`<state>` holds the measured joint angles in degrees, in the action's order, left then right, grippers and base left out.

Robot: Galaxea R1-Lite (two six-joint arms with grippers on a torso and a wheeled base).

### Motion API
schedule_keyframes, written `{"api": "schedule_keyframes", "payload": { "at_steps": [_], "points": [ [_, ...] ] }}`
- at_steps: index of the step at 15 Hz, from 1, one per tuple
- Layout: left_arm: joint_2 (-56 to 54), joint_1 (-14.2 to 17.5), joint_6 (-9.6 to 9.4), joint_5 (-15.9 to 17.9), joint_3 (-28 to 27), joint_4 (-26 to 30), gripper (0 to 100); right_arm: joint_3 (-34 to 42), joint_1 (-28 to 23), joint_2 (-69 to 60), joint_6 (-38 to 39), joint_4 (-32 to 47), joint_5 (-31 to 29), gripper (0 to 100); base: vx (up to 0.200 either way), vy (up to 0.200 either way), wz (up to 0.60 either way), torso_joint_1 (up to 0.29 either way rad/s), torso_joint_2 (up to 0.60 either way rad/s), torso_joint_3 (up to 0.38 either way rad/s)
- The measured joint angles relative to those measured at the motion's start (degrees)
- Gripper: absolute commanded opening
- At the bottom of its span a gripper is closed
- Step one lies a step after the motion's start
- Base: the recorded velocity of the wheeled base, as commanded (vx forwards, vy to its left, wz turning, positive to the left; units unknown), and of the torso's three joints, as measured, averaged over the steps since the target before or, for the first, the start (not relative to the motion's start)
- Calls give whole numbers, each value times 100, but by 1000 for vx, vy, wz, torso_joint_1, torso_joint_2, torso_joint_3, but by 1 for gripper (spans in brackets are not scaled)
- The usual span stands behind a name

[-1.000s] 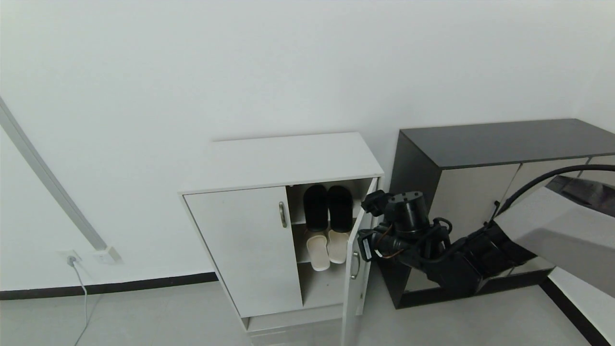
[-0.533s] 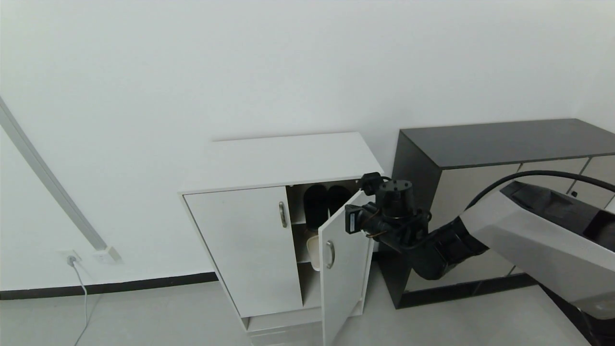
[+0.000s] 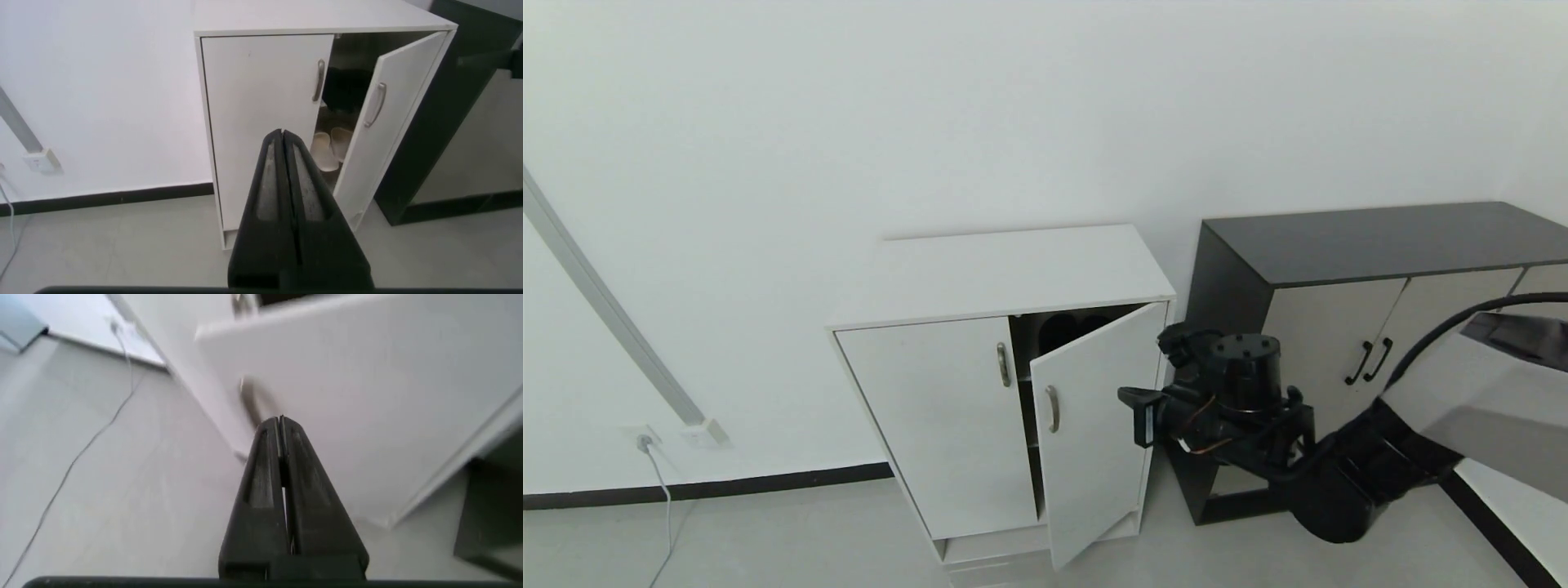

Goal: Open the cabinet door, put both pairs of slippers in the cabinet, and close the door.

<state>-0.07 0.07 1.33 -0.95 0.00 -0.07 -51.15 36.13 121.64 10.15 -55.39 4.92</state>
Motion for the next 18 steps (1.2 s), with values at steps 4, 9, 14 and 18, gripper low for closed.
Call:
{"api": "schedule_keyframes", "payload": {
  "at_steps": [4, 9, 14, 18],
  "points": [
    [0, 0, -11, 0, 0, 0, 0, 1135, 129, -747, -91, 93, 165, 0, 150, 0, 0, -8, 4, 4],
    [0, 2, -11, 2, 0, 0, 0, 1434, 228, -896, -160, 74, 165, 0, 160, 0, 0, 10, 2, 3],
    [0, 0, -2, -2, 0, 2, 0, 1401, 334, -577, -340, -358, 174, 0, 0, 0, 0, 0, 0, 0],
    [0, 0, -2, -6, 0, 0, 0, 1755, 328, -427, -923, -1251, 167, 0, 0, 0, 0, 0, 0, 0]
  ]
}}
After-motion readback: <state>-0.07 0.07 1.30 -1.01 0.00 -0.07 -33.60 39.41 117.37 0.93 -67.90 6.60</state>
